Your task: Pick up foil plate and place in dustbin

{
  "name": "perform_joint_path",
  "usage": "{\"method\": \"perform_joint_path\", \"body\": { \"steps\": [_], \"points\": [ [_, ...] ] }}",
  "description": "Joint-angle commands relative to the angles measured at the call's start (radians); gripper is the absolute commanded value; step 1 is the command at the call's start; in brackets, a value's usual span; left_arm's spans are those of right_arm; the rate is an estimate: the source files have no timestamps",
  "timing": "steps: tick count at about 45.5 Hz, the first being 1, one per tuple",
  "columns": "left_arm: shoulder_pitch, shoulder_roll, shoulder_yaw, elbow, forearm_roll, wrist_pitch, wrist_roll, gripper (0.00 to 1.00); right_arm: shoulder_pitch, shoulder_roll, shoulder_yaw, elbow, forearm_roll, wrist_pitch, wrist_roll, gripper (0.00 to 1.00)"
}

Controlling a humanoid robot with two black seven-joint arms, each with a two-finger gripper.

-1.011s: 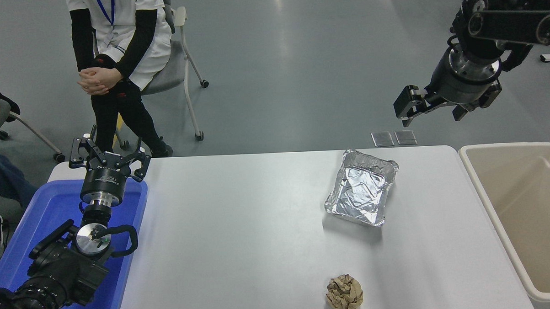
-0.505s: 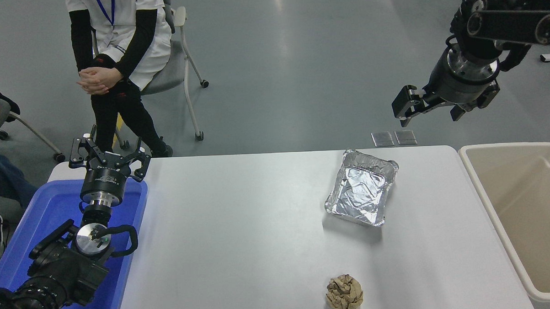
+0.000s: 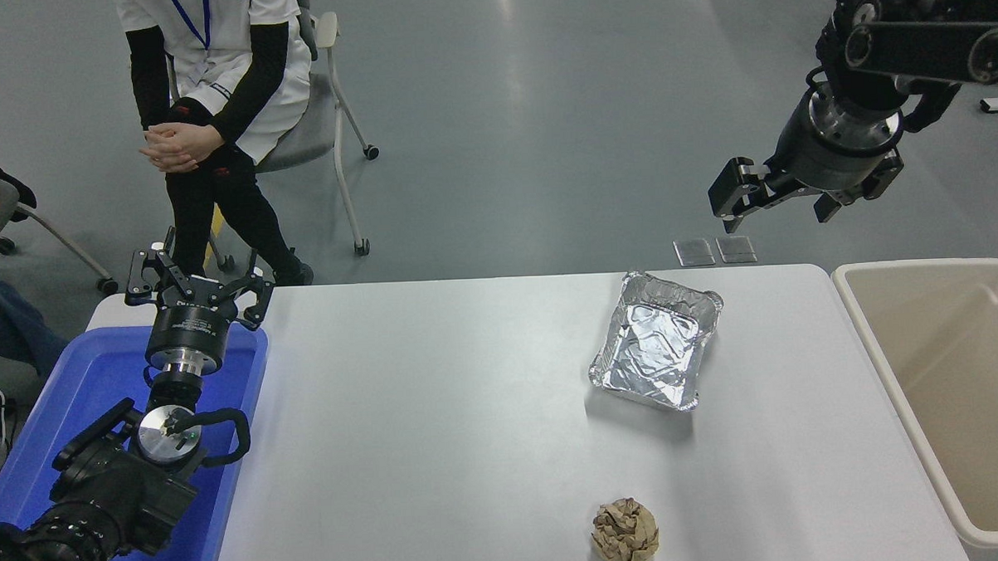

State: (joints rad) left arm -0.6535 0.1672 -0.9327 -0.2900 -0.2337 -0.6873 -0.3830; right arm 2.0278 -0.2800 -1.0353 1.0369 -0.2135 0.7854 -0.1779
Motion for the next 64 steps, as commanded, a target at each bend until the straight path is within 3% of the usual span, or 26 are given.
{"method": "perform_joint_path", "body": {
  "steps": [1,30,49,64],
  "points": [
    [0.000,0.000,0.000,0.000,0.001,0.000,0.001,0.99,-0.021,-0.001,0.026,0.000,0.010,0.000,0.000,1.00],
    [0.000,0.000,0.000,0.000,0.001,0.000,0.001,0.99,-0.195,0.001,0.032,0.002,0.008,0.000,0.000,1.00],
    [0.000,0.000,0.000,0.000,0.001,0.000,-0.001,0.99,-0.380,0.002,0.138,0.000,-0.009,-0.405,0.000,1.00],
    [0.000,0.000,0.000,0.000,-0.001,0.000,-0.001,0.99,-0.538,-0.001,0.234,-0.073,0.008,-0.546,-0.008,1.00]
  ]
}}
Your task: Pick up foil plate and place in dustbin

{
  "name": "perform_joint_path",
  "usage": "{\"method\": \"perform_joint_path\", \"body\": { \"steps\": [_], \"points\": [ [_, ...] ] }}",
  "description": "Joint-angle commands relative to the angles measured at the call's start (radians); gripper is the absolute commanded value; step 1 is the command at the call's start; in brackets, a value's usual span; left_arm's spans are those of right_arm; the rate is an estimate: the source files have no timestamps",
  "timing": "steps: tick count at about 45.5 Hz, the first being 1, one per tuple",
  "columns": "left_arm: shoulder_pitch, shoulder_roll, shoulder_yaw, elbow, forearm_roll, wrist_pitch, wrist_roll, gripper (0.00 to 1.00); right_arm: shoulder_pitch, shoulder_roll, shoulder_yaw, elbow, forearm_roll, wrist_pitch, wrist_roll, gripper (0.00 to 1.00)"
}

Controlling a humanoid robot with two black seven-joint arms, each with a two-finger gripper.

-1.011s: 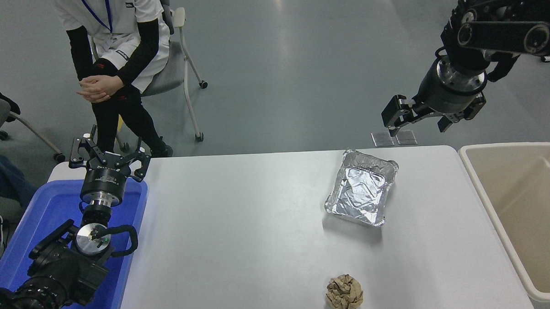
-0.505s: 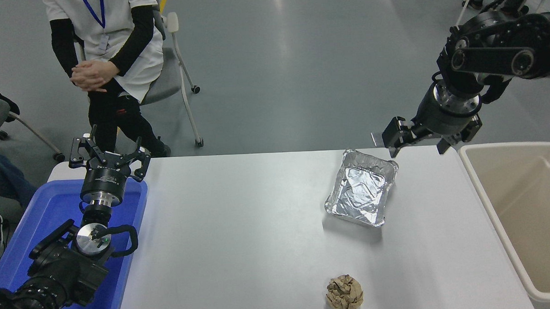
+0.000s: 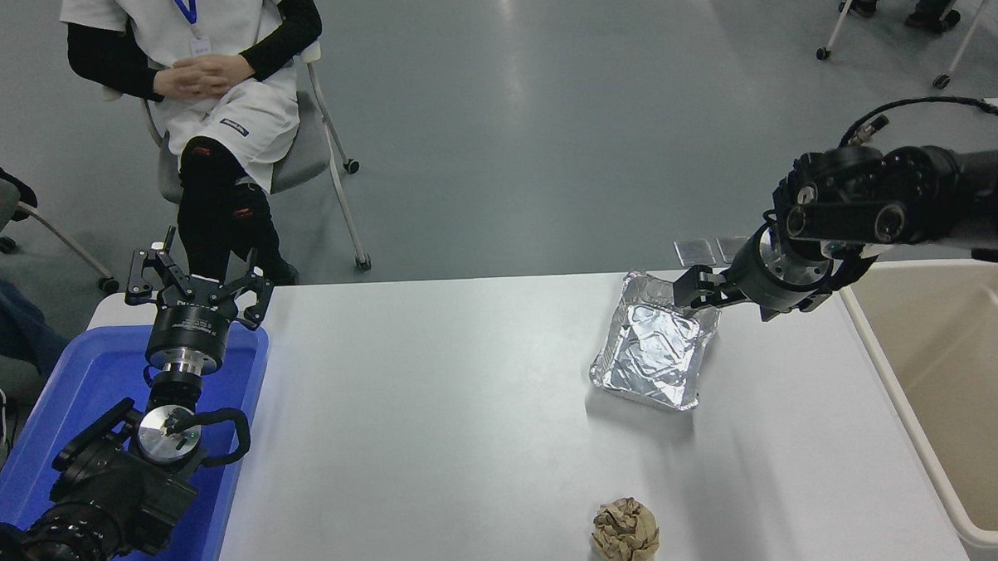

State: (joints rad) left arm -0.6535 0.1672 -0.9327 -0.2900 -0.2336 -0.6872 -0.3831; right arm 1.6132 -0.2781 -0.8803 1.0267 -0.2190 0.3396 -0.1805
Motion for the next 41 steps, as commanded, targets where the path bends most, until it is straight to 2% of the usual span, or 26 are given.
{"method": "perform_joint_path", "body": {
  "steps": [1,13,24,41],
  "points": [
    [0.000,0.000,0.000,0.000,0.000,0.000,0.001,0.99,-0.142,-0.003,0.092,-0.079,0.013,-0.100,-0.005,1.00],
    [0.000,0.000,0.000,0.000,0.000,0.000,0.000,0.99,-0.283,0.019,0.150,-0.255,0.015,-0.122,-0.005,1.00],
    [0.000,0.000,0.000,0.000,0.000,0.000,0.000,0.99,-0.346,0.045,0.164,-0.306,0.012,-0.225,-0.004,1.00],
    [0.000,0.000,0.000,0.000,-0.001,0.000,0.000,0.99,-0.464,0.122,0.267,-0.408,-0.010,-0.231,-0.005,1.00]
  ]
}}
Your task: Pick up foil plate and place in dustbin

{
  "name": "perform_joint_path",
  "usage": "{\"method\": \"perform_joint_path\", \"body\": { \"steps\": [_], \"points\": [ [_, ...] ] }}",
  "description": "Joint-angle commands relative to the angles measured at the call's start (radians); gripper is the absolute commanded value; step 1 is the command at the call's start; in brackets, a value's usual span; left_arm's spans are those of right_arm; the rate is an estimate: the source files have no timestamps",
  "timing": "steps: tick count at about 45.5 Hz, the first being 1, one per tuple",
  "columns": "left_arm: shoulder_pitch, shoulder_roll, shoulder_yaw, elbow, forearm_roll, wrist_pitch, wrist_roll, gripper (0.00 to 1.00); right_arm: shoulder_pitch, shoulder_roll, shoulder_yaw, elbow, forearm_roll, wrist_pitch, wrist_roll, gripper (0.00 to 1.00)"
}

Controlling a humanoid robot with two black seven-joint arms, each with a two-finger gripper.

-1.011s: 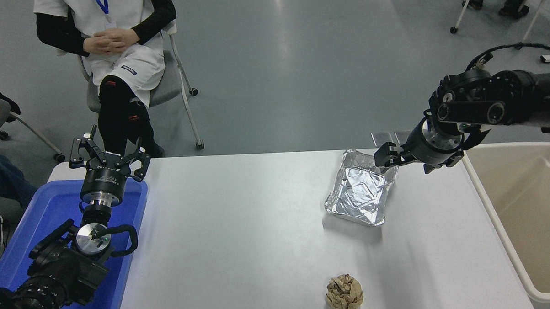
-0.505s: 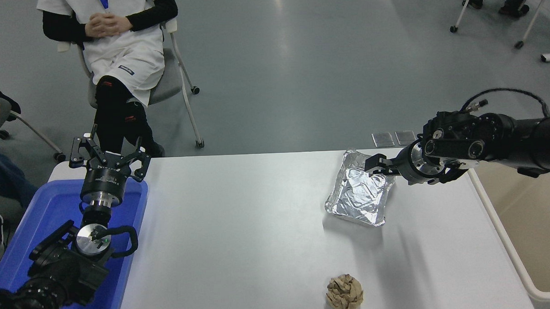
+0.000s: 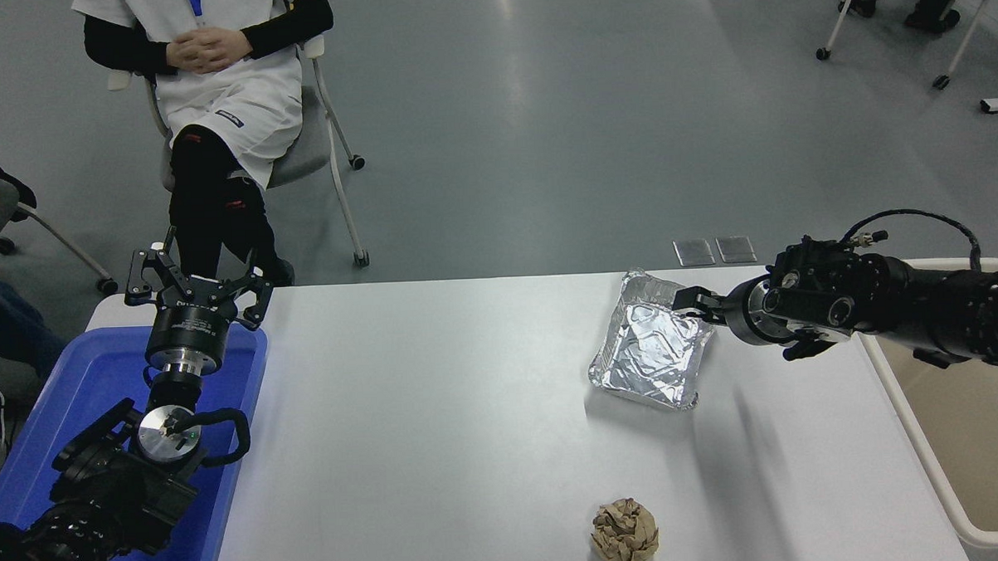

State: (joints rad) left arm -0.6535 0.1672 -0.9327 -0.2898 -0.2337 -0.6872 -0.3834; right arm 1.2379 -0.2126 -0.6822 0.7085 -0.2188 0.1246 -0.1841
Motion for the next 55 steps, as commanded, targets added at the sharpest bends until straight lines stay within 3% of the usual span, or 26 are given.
{"method": "perform_joint_path", "body": {
  "steps": [1,16,28,41,52,55],
  "points": [
    [0.000,0.000,0.000,0.000,-0.001,0.000,0.000,0.99,-0.097,0.062,0.072,-0.098,-0.013,-0.017,-0.001,1.00],
    [0.000,0.000,0.000,0.000,0.001,-0.002,0.000,0.99,-0.156,0.095,0.112,-0.133,-0.131,-0.045,-0.001,1.00],
    [0.000,0.000,0.000,0.000,0.001,0.000,0.000,0.99,-0.187,0.105,0.112,-0.159,-0.140,-0.085,-0.001,1.00],
    [0.000,0.000,0.000,0.000,0.001,-0.002,0.000,0.99,-0.210,0.119,0.113,-0.161,-0.139,-0.154,-0.001,0.87],
    [0.000,0.000,0.000,0.000,-0.001,0.000,0.000,0.99,-0.215,0.119,0.113,-0.159,-0.139,-0.157,-0.001,0.62],
    [0.000,0.000,0.000,0.000,-0.001,-0.002,0.000,0.99,-0.216,0.119,0.113,-0.159,-0.139,-0.157,-0.001,0.60]
  ]
}}
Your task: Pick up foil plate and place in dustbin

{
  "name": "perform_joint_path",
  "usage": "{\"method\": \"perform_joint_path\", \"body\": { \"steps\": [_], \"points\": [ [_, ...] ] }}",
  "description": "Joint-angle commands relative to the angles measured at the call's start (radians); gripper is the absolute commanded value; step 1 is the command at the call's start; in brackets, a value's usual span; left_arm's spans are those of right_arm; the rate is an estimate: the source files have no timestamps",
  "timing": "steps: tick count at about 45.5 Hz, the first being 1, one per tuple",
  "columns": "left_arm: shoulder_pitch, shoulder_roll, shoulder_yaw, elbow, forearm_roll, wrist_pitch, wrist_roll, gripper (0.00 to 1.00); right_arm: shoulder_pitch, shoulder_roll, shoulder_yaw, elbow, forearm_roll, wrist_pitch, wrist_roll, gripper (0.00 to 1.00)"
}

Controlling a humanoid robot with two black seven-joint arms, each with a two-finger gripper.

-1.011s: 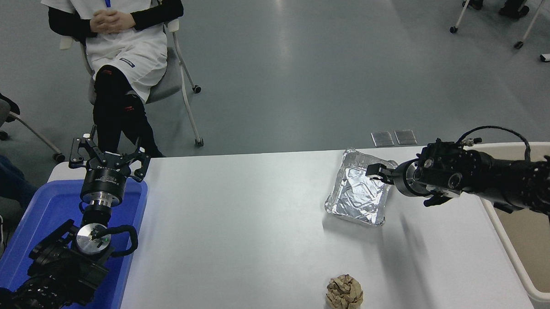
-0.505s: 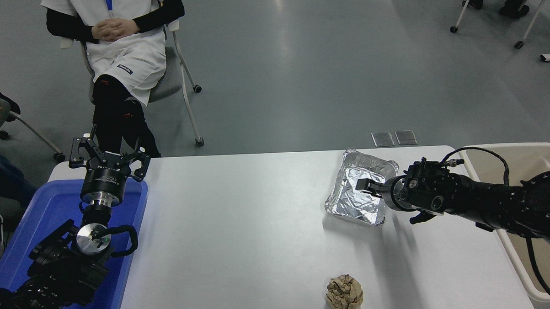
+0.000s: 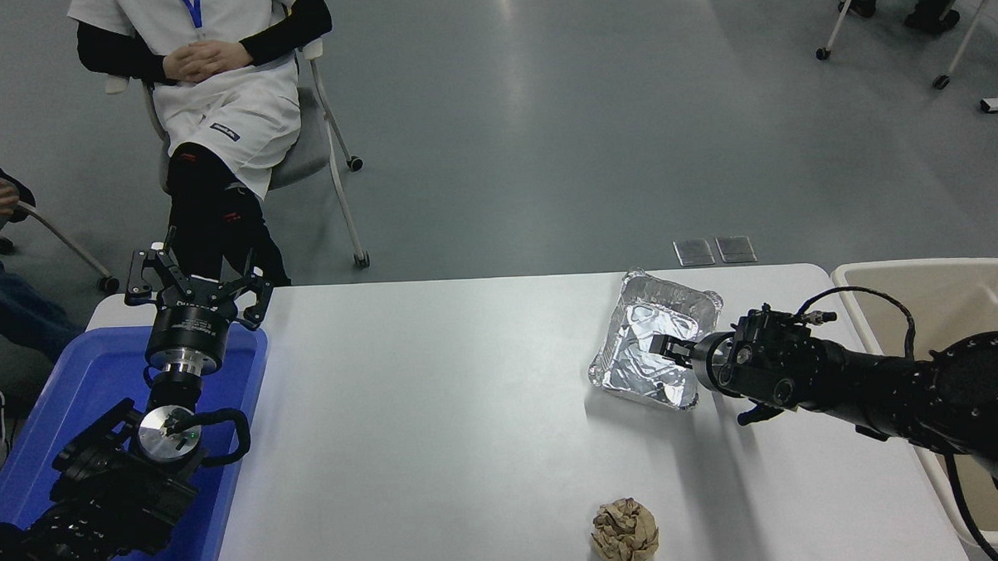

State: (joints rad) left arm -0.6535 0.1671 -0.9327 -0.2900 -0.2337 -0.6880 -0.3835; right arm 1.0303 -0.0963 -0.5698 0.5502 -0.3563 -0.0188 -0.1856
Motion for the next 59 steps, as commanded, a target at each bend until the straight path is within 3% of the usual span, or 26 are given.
{"method": "perform_joint_path", "body": {
  "steps": [1,16,42,59],
  "points": [
    [0.000,0.000,0.000,0.000,-0.001,0.001,0.000,0.99,-0.009,0.003,0.001,-0.001,-0.001,-0.013,0.000,0.58],
    [0.000,0.000,0.000,0.000,-0.001,0.001,0.002,0.99,-0.007,0.001,0.002,0.022,0.000,-0.006,0.000,0.00],
    [0.000,0.000,0.000,0.000,0.001,0.001,0.000,0.99,0.024,-0.008,0.038,0.071,0.005,0.003,0.000,0.00],
    [0.000,-0.001,0.000,0.000,0.001,0.001,0.000,0.99,0.235,-0.151,-0.106,0.326,0.005,0.049,0.000,0.00]
  ]
}}
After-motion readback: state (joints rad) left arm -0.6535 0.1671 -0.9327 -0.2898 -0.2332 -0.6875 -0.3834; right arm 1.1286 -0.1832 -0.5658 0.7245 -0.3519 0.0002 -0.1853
